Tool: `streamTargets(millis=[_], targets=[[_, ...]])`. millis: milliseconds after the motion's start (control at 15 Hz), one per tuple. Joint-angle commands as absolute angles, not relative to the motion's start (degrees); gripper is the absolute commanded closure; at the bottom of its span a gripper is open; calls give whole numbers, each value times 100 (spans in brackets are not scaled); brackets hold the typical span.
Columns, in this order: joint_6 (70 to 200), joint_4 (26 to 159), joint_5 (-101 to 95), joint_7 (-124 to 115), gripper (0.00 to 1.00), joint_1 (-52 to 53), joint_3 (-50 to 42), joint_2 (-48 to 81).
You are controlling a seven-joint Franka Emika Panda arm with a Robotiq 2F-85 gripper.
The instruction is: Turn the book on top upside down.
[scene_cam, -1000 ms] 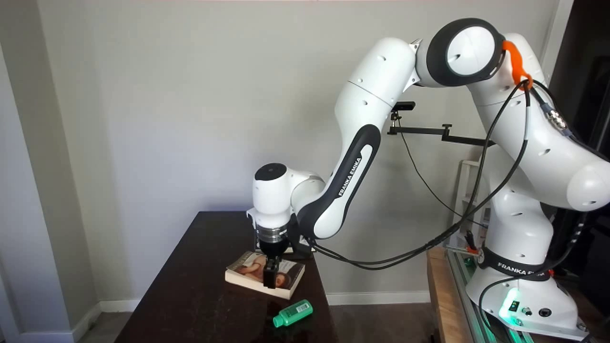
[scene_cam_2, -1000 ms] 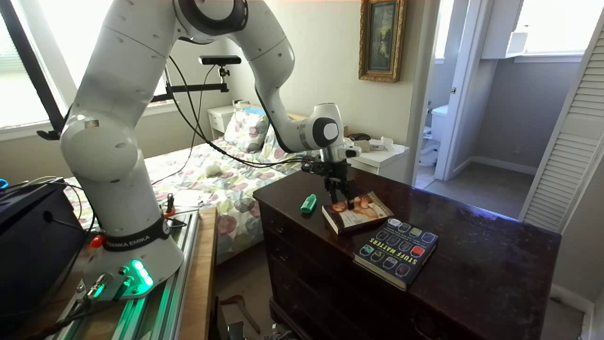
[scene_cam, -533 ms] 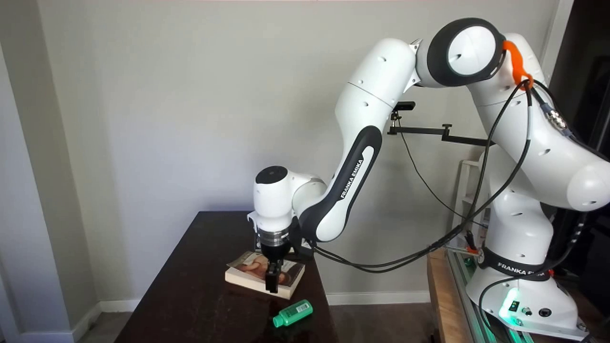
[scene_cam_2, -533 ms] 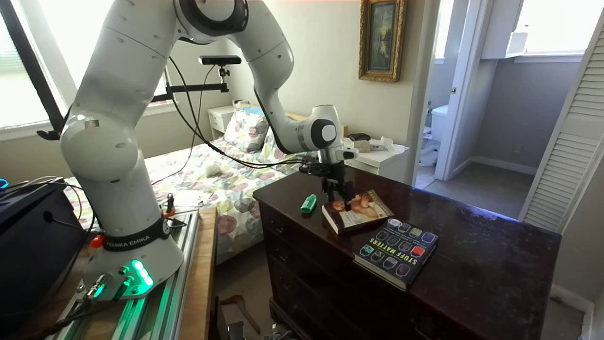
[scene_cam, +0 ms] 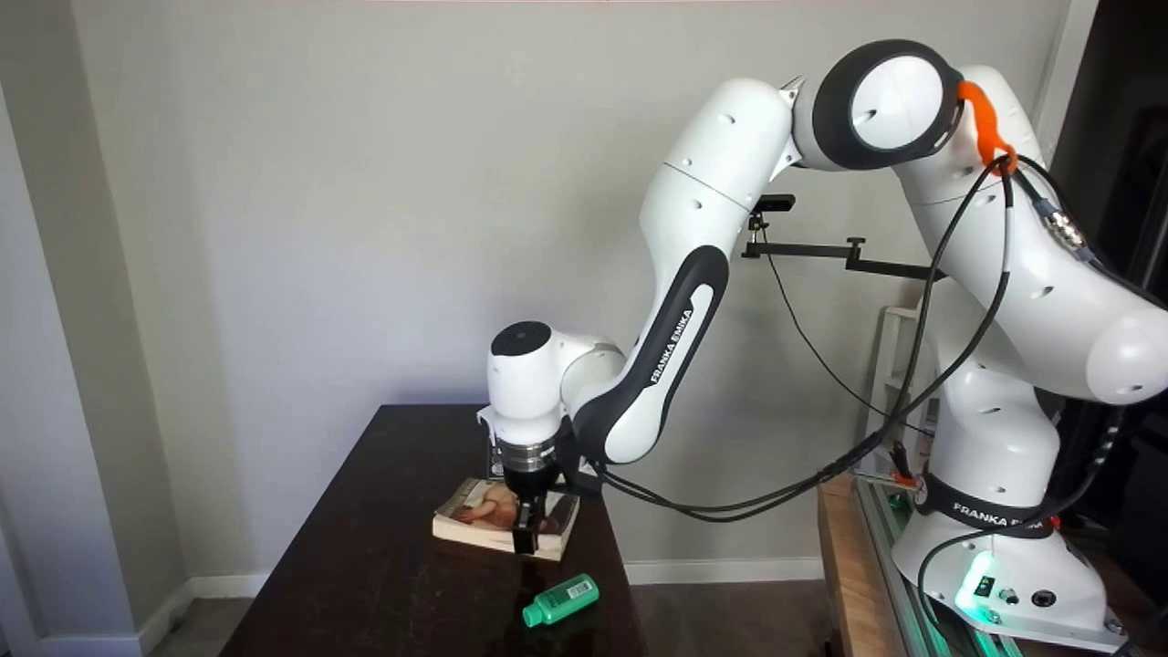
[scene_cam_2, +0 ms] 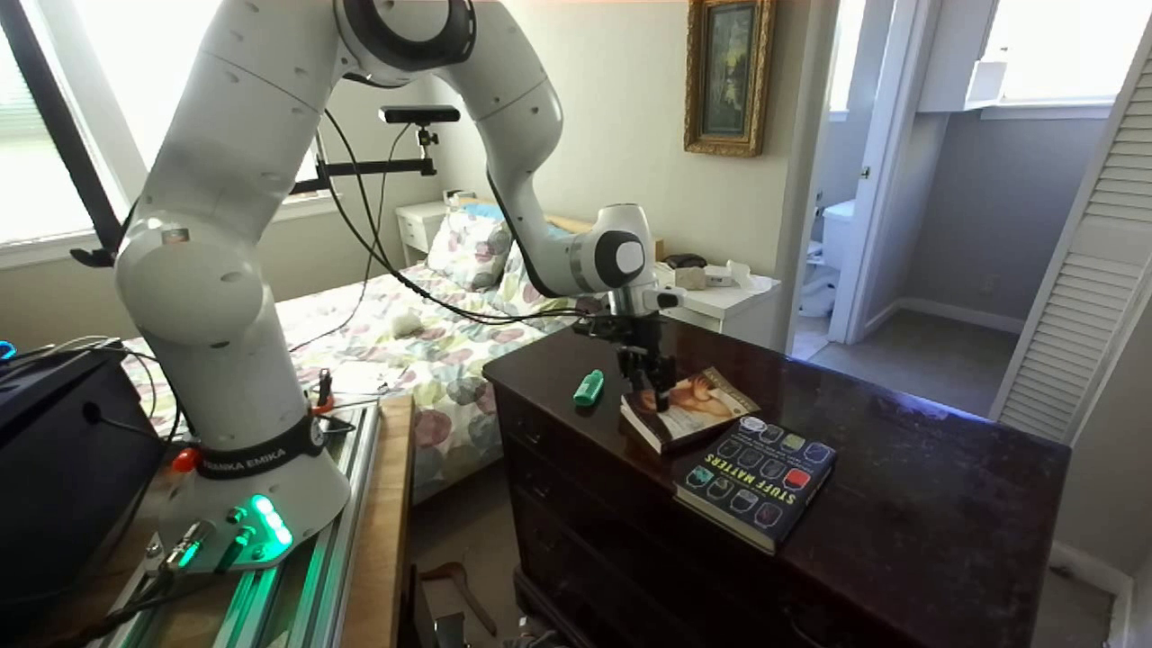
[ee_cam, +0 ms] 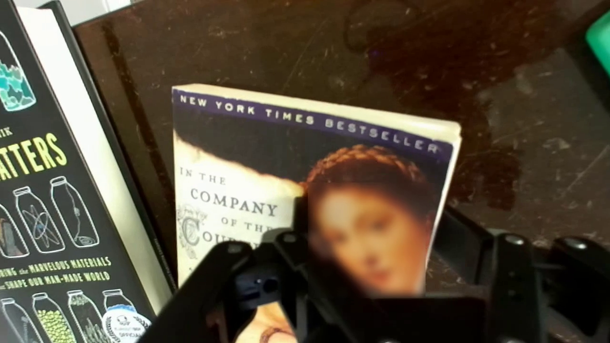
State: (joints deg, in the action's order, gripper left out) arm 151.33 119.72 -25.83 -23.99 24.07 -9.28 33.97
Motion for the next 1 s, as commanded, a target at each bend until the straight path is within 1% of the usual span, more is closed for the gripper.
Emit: streamTargets(millis=[0, 133, 333, 400, 933], targets=[[15110, 11933, -2625, -2524, 67, 2398, -984, 3474], [14972, 11910, -2514, -2440, 79, 2299, -927, 3409], [14596, 11808, -2219, -2244, 100, 2035, -751, 3230], [14463, 11755, -2100, -2179, 96, 1925, -682, 3142], [13964, 11473, -1344, -1979, 95, 1190, -472, 2371]])
